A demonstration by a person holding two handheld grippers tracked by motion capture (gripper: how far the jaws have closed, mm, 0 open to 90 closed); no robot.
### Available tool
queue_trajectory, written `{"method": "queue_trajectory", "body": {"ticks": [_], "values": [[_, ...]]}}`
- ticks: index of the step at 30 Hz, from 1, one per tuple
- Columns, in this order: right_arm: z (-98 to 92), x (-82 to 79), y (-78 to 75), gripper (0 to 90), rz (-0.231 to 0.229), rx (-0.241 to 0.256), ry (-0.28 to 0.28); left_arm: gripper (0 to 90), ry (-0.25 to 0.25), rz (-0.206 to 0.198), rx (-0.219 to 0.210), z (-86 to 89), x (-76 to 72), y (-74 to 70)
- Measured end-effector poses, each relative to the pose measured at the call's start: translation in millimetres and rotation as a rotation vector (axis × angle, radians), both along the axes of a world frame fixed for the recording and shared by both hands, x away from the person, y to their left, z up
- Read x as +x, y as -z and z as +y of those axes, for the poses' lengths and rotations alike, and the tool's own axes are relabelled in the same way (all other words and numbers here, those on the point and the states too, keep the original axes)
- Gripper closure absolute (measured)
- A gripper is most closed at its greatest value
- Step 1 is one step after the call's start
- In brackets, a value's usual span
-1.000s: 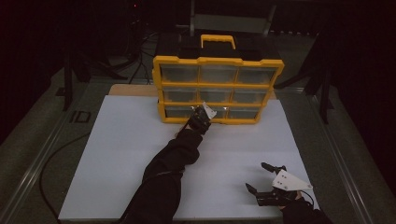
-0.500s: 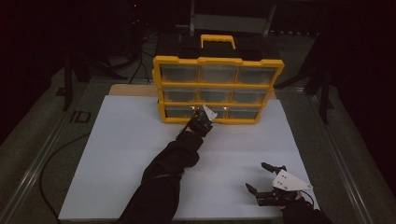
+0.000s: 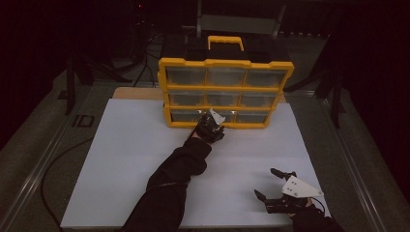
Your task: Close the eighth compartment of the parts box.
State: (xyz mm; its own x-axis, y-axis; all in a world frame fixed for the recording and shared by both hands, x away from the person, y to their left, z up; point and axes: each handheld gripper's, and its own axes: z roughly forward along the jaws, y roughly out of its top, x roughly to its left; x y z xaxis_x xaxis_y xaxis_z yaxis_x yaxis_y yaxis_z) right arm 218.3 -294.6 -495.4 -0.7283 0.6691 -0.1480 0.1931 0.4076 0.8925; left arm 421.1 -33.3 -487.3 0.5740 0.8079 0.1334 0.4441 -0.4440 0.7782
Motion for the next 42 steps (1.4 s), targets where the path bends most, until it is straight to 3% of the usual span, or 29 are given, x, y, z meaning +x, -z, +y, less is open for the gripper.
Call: {"method": "queue_trajectory", "body": {"ticks": [10, 14, 18, 21, 36, 42], "values": [[0.2, 0.1, 0.1, 9.4, 0.0, 0.0, 0.0, 26.2, 0.002, 0.026, -0.005, -2.2, -1.9, -2.6], [0.5, 0.0, 0.1, 9.5, 0.001, -0.001, 0.0, 14.7, 0.01, 0.058, 0.0, -2.6, -2.6, -3.0], [-0.1, 0.1, -0.1, 9.4, -0.001, 0.0, -0.002, 7.4, 0.025, 0.072, -0.013, -1.9, -2.0, -3.1], [0.1, 0.3, 0.5, 9.4, 0.003, -0.001, -0.001, 0.0, 0.04, 0.091, -0.048, -0.1, -1.1, -5.6], [-1.4, 2.3, 2.0, 9.5, 0.011, 0.008, -0.001, 0.0, 0.19, 0.113, -0.083, -1.6, -3.8, -8.7], [-1.5, 2.7, 1.9, 9.4, 0.006, 0.009, -0.003, 0.0, 0.25, 0.139, -0.101, 1.4, -5.3, -8.6]]}}
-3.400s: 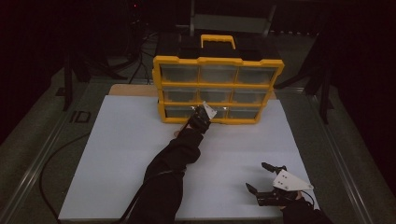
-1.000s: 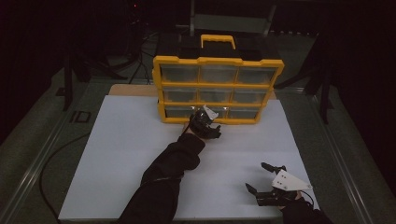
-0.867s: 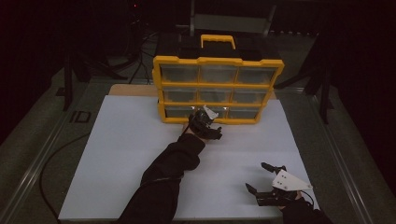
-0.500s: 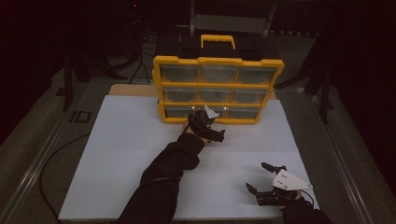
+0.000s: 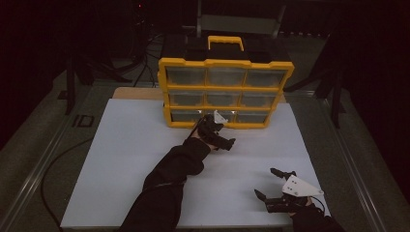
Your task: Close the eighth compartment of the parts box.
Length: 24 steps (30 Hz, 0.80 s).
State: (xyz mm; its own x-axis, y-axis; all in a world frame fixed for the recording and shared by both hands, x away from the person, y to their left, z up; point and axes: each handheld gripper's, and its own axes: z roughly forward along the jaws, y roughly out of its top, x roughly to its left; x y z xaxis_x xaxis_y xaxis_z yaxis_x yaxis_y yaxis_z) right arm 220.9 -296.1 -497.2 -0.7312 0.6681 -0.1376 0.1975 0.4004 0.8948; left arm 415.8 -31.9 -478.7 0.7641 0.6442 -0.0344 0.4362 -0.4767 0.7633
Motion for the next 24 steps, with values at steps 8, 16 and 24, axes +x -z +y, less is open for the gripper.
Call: {"method": "queue_trajectory", "body": {"ticks": [8, 16, 24], "values": [[0.7, -0.1, -0.4, 9.4, -0.004, -0.007, -0.002, 0.0, 0.078, 0.018, -0.076, 5.1, -7.0, -8.9], [2.1, -0.8, -0.9, 9.4, -0.003, -0.009, 0.0, 0.0, 0.114, 0.025, -0.091, 18.7, -10.1, -14.8], [3.3, -1.5, -1.5, 9.4, -0.008, -0.017, 0.002, 0.0, 0.128, 0.009, -0.089, 33.5, -18.9, -24.2]]}}
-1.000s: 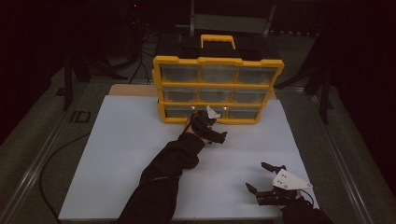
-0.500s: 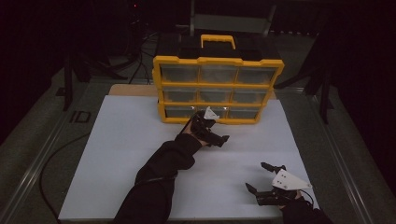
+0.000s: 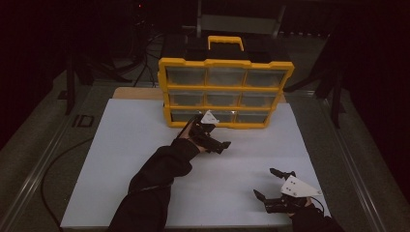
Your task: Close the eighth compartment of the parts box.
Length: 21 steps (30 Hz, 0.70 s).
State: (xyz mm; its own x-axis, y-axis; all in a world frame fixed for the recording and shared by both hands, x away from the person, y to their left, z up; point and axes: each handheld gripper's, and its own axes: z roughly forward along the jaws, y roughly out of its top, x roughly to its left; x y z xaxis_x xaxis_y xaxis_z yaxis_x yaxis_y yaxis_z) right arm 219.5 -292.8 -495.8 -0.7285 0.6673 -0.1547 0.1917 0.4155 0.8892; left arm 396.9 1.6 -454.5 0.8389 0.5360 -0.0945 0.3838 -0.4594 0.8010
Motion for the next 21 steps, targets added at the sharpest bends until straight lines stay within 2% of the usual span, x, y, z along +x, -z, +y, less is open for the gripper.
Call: {"method": "queue_trajectory", "body": {"ticks": [9, 13, 21], "values": [[0.2, 0.0, 0.2, 9.4, 0.002, -0.001, 0.001, 0.0, -0.001, -0.007, -0.003, 19.1, -8.9, -4.8], [0.1, 0.1, 0.4, 9.4, 0.005, -0.001, 0.001, 0.0, 0.0, -0.019, 0.012, 26.9, -12.9, -4.1], [0.2, 0.3, 0.7, 9.4, 0.006, 0.0, 0.002, 0.0, -0.007, -0.016, 0.011, 40.3, -18.8, -2.9]]}}
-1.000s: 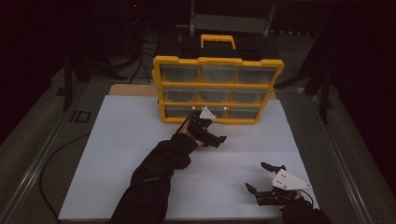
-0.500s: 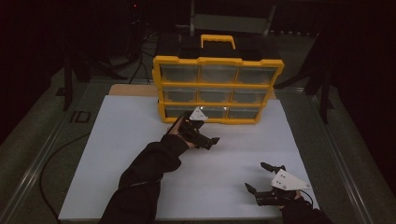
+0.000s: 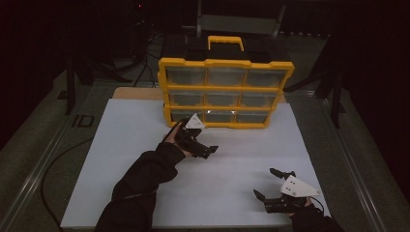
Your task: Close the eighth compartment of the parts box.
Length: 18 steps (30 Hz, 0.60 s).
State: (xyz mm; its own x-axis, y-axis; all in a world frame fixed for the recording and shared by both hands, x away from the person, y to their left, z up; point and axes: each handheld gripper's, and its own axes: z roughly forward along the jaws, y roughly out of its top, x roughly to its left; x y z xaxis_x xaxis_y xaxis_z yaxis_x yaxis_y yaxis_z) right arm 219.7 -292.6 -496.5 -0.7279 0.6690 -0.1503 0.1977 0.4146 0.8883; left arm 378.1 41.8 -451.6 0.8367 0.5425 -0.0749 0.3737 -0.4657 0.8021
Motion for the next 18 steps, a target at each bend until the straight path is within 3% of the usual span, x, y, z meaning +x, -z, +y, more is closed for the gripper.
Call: {"method": "queue_trajectory", "body": {"ticks": [18], "values": [[0.9, 0.2, 0.1, 9.4, -0.001, -0.008, 0.0, 0.0, -0.031, -0.014, 0.023, 41.3, -22.5, 3.6]]}}
